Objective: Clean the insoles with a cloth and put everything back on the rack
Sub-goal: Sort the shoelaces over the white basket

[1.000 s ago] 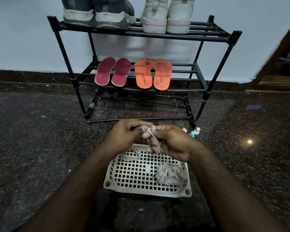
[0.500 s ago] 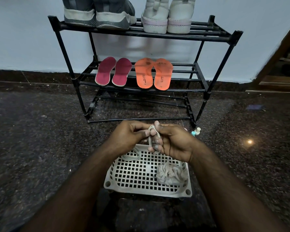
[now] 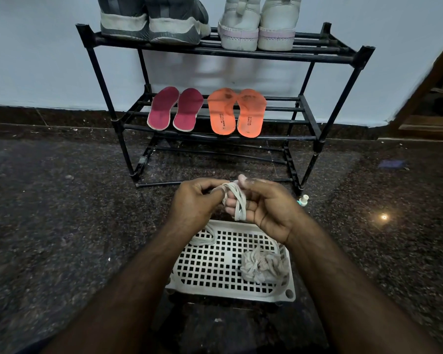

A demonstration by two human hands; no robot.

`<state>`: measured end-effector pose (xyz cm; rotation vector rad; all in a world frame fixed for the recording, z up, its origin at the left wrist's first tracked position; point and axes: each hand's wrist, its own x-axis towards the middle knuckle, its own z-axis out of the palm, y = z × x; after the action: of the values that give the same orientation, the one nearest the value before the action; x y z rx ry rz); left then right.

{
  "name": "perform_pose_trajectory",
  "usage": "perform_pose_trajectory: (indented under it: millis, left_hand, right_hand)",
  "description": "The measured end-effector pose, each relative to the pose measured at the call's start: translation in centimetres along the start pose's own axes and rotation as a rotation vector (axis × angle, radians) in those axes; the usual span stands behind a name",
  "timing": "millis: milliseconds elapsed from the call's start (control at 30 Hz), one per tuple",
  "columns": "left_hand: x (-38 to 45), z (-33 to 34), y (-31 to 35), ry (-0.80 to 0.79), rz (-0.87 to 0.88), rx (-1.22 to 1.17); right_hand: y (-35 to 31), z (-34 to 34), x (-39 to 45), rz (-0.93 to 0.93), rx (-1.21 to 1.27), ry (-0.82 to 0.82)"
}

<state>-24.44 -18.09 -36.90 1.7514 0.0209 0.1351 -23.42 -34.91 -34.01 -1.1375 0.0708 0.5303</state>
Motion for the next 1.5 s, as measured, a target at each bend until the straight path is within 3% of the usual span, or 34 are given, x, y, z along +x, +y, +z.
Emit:
perform_pose_trajectory:
  millis: [100, 267, 367, 433, 567, 667, 867, 1133, 1367, 1500]
  left_hand:
    - [0.1, 0.1, 0.2, 0.085, 0.005, 0.015]
    - [0.1, -0.2, 0.5, 0.162, 0.016, 0.1]
    - [0.0, -0.2, 0.4, 0.166, 0.009, 0.094]
    - [0.1, -0.4, 0.2, 0.112, -0.042, 0.111]
    - [0.4, -1.5, 0.0, -0.174, -0.183, 0.173]
    - [0.4, -2.0, 0.2, -0.302, -0.111, 0.258]
    - [-0.1, -1.0, 0.2, -0.215, 0.036, 0.378]
    - [0.2, -1.9, -1.0, -0.099, -0.176, 0.312]
    - [-0.4, -4.0, -2.3, -0.49, -0.443, 0.611]
    - [-0.5, -4.4, -2.6, -0.5, -0.42, 0.766]
  right_hand:
    - [0.0, 0.3, 0.0, -0.081, 0.017, 0.069]
    - [0.6, 1.0, 0.0, -0.218, -0.324, 0.191]
    - [1.5, 1.1, 0.4, -0.294, -0.334, 0.294]
    - [1.7, 0.9, 0.6, -0.307, -0.353, 0.322]
    - [1.8, 0.3, 0.8, -0.261, -0.451, 0.326]
    - [1.8, 0.1, 0.9, -0.274, -0.562, 0.326]
    - [1.7, 0.2, 0.7, -0.24, -0.545, 0.258]
    - [3.2, -0.4, 1.1, -0.225, -0.562, 0.249]
    - [6.4, -0.1, 1.2, -0.014, -0.604, 0.279]
    - [9.1, 0.4, 1.5, 0.095, -0.598, 0.231]
